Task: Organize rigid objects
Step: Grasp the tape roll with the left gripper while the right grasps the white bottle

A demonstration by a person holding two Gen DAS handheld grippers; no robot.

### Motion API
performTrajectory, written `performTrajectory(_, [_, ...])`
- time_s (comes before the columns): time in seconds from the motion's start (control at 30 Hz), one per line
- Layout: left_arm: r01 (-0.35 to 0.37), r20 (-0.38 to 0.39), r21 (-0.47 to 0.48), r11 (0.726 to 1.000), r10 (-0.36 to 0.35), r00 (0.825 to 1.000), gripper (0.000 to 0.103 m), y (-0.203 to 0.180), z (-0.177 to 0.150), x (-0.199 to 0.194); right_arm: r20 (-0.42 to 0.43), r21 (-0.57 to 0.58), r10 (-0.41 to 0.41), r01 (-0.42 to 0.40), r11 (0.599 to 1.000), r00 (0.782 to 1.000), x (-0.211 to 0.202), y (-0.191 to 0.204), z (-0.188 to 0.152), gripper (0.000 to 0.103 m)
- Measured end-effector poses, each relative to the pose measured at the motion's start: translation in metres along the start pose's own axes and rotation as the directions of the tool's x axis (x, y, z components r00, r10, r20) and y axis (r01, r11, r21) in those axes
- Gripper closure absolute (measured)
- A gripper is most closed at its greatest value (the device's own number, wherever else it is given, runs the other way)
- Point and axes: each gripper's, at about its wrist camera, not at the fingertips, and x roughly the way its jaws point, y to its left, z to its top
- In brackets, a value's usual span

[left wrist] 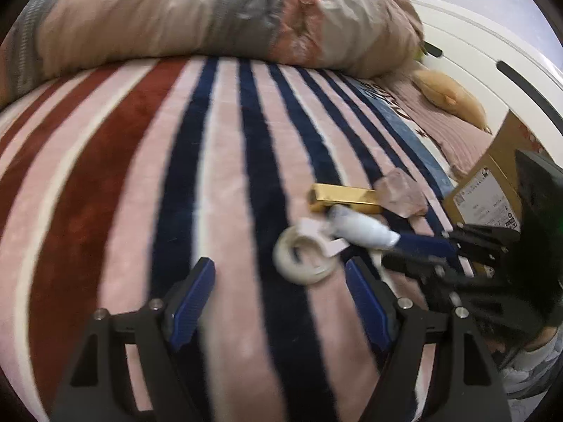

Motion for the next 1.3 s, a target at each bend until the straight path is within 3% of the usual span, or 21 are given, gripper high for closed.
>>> performTrajectory(0.17, [-0.062,0.009,0.085,0.994,0.062,0.998,0.029,-0.015,0.005,0.024,0.018,-0.014,-0.035,0.036,0.999,0.999,-0.007,-0.003,-0.005,0.082])
performTrajectory(0.33, [-0.064,0.024,0.105,0.992,0.062,0.998,0.059,-0.015,0.003,0.021,0.017,-0.001,-0.009,0.009,1.000,1.000,0.000,-0.010,0.003,0.079])
performTrajectory(0.43, [-0.066,0.029,0.071,0.995,0.064,0.998,0.059,-0.006,0.000,0.012,0.049,-0.025,0.012,-0.011,1.000,0.999,0.000,-0.006,0.010,0.071])
performTrajectory(0.63, [-0.067,0.030,0.036,0.997,0.066,0.997,0.059,0.006,-0.009,-0.002,0.020,-0.103,0.000,0.002,0.995,1.000,0.025,0.007,0.021,0.071])
performTrajectory(0.7, [-0.065,0.032,0.026,0.998,0.065,0.997,0.059,0.009,-0.013,-0.007,0.016,-0.109,0.002,-0.001,0.994,1.000,0.025,0.010,0.021,0.074])
performTrajectory(0.73, [-0.063,0.033,0.021,0.998,0.062,0.997,0.059,0.010,-0.015,-0.008,0.017,-0.115,0.010,-0.008,0.993,1.000,0.022,0.011,0.019,0.082])
performTrajectory(0.87, [-0.049,0.033,0.006,0.999,0.049,0.998,0.059,0.015,-0.018,-0.008,-0.007,-0.118,0.048,-0.049,0.992,0.999,0.014,0.016,0.012,0.083])
performTrajectory(1.3, [-0.071,0.060,-0.051,0.996,0.074,0.995,0.060,0.015,-0.017,-0.011,0.002,-0.087,0.017,-0.017,0.996,1.000,0.026,0.022,0.019,0.082])
